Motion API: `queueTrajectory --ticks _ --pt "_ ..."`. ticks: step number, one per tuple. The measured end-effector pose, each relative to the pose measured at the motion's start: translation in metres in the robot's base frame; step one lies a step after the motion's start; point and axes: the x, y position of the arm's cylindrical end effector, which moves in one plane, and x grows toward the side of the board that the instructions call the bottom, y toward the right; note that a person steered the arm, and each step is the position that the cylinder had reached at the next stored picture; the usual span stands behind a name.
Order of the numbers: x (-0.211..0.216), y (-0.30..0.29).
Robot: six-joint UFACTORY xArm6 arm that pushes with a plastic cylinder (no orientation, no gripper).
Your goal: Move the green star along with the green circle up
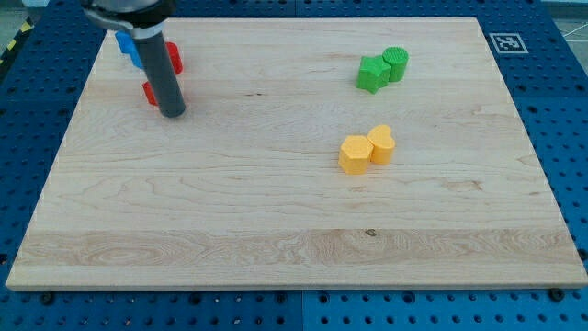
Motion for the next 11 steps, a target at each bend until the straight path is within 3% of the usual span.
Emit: queueTrajectory --ticks 1,7,11 --pt "-0.02 0.0" --pt "-0.032 0.023" --pt "-0.016 0.266"
